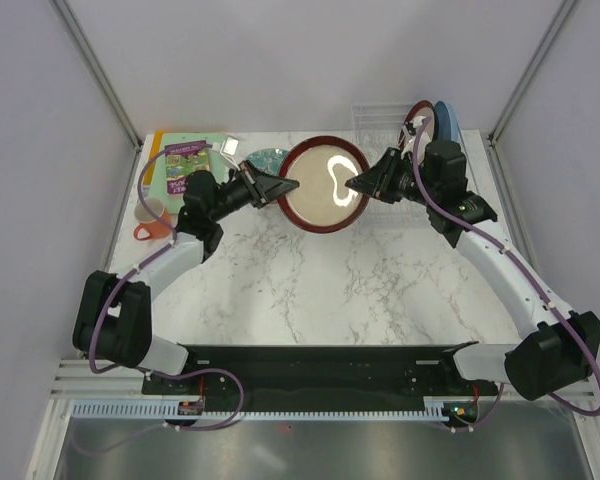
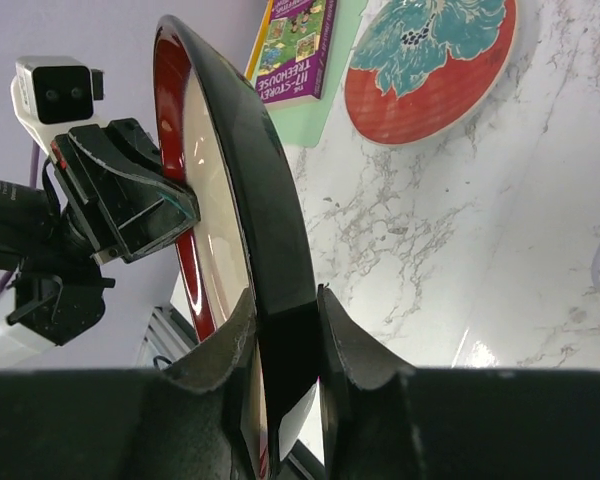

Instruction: Unload the plates from the dish rack

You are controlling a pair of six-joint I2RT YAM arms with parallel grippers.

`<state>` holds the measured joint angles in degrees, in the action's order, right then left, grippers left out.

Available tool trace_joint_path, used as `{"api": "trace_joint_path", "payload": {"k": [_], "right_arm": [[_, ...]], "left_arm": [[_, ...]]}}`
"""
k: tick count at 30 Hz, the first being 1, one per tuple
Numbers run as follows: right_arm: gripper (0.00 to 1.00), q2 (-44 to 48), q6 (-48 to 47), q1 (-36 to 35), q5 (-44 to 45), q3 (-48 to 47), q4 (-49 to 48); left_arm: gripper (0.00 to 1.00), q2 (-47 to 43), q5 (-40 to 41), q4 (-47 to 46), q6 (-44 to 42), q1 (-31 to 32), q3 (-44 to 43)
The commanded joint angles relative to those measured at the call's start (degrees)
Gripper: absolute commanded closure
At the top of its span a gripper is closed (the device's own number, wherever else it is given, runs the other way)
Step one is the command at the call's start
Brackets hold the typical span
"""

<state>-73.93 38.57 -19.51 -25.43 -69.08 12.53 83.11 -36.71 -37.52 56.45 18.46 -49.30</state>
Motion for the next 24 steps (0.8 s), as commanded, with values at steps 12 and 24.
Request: {"api": "trace_joint_path", "payload": {"k": [12, 24], "right_arm": [[0.13, 1.6, -6.1, -0.7, 6.6, -5.2, -0.4], [0.10, 4.5, -15.4, 1.3, 21.3, -8.7, 10.1]], "left_arm": [[0.98, 0.5, 8.5, 20.6, -11.9, -1.4, -7.6], [0.98, 11.5, 10.4, 32.2, -18.6, -13.4, -21.8]]}}
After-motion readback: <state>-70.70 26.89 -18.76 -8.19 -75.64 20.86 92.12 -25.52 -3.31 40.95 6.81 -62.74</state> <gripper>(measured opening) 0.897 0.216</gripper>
